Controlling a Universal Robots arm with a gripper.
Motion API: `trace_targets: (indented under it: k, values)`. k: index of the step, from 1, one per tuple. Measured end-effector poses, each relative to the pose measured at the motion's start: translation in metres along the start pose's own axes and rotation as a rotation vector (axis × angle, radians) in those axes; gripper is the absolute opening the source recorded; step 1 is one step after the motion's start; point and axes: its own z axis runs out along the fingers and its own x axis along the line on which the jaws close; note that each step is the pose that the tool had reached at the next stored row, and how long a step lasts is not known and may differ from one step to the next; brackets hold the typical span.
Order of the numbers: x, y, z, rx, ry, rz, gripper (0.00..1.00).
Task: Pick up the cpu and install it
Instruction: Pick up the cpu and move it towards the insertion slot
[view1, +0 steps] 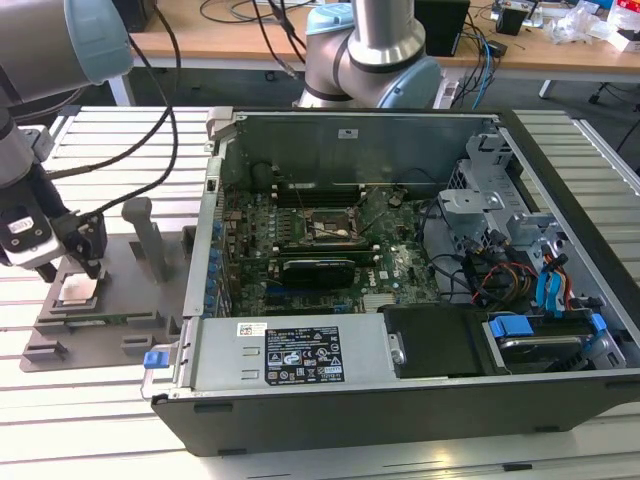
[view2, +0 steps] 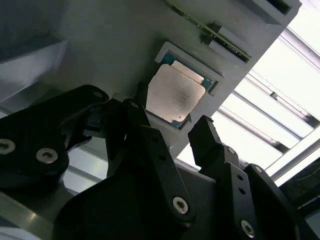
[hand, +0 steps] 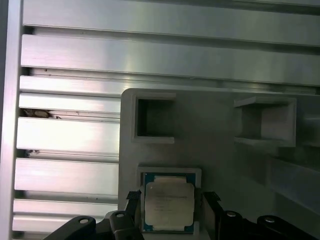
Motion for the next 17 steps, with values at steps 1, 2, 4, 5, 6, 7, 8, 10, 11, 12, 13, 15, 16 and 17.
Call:
trace_targets:
  k: [1, 2, 4, 5, 6, 7, 8, 10, 11, 12, 13, 15, 16, 17]
  values:
    - [0.0004, -0.0043, 0.0042, 0.0, 0.0, -0.001, 0.6]
    - [0.0003, -0.0049, 0.0057, -0.0002, -0.0003, -0.003, 0.6]
    - [-0.0011, -0.005, 0.0096, 0.0011, -0.0001, -0.013, 0.6]
    - [-0.0014, -0.005, 0.0115, 0.0018, 0.0001, -0.016, 0.6]
    - [-0.0013, -0.0052, 0.0134, 0.002, 0.0002, -0.017, 0.6]
    - [-0.0012, -0.0054, 0.0151, 0.0019, 0.0, -0.017, 0.6]
    - [-0.0012, -0.0058, 0.0162, 0.0021, 0.0002, -0.017, 0.6]
    - [-0.0011, -0.0061, 0.0176, 0.0022, 0.0001, -0.017, 0.6]
    - [-0.001, -0.0064, 0.0186, 0.0023, 0.0001, -0.017, 0.6]
    - [-0.001, -0.0065, 0.0193, 0.0026, 0.0001, -0.017, 0.6]
    - [-0.001, -0.0065, 0.0194, 0.0027, 0.0002, -0.017, 0.6]
    - [-0.001, -0.0065, 0.02, 0.0028, 0.0001, -0.017, 0.6]
    - [-0.001, -0.0065, 0.0204, 0.0027, -0.0001, -0.017, 0.6]
    - [-0.0009, -0.0065, 0.0205, 0.0028, 0.0001, -0.017, 0.6]
